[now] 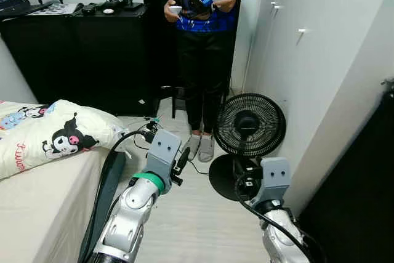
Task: Clean up the room
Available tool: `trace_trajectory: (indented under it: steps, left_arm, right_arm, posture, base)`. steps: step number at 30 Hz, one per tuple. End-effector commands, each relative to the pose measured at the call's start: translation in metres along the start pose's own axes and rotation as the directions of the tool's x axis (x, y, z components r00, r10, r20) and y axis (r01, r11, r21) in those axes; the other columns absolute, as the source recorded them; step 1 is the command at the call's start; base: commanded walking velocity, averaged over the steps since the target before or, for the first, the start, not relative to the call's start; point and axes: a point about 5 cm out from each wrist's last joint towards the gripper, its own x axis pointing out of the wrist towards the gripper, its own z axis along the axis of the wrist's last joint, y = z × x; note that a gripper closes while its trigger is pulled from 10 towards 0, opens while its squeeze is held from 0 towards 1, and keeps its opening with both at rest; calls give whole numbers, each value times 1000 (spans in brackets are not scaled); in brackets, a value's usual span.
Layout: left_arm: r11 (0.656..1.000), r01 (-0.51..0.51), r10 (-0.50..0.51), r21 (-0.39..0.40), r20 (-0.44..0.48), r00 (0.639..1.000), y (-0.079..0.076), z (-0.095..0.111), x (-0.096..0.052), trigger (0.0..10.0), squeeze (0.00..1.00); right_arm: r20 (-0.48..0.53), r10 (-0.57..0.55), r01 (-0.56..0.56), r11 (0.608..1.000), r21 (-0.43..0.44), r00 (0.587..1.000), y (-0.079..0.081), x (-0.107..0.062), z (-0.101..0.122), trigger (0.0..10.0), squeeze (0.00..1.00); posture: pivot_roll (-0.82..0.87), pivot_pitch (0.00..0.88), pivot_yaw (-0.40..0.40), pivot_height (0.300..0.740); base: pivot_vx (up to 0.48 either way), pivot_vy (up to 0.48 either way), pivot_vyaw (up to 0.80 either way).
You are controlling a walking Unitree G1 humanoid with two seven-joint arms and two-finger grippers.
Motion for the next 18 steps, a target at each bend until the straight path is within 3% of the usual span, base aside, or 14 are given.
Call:
trace_trajectory:
  steps: [1,10,13,18]
  left_arm:
    - [1000,-2,2,-8,-6,1000,2,-2,0,10000,0]
    - [1000,-7,7,-9,-5,1000,1,-3,-1,10000,0]
    - [1000,-10,9,-11,-8,1000,1,-4,-1,10000,0]
    - [1000,-9,9,-12,-9,1000,2,-4,-1,10000,0]
  right_arm:
    - [-8,14,-14,1000,-1,1000,4,-1,-1,10000,0]
    - [-19,63,-65,996,-66,998,11,-1,-2,10000,0]
    - [-24,64,-67,991,-114,998,11,0,-2,10000,0]
    - [-25,35,-36,999,-40,999,9,0,-1,10000,0]
  posture:
    - [-144,15,66,740]
    - [-144,17,64,740]
    - [-144,18,65,740]
    - [-144,18,64,740]
  base:
    - [292,0,0]
    - [438,0,0]
    - [480,0,727]
    - [480,0,310]
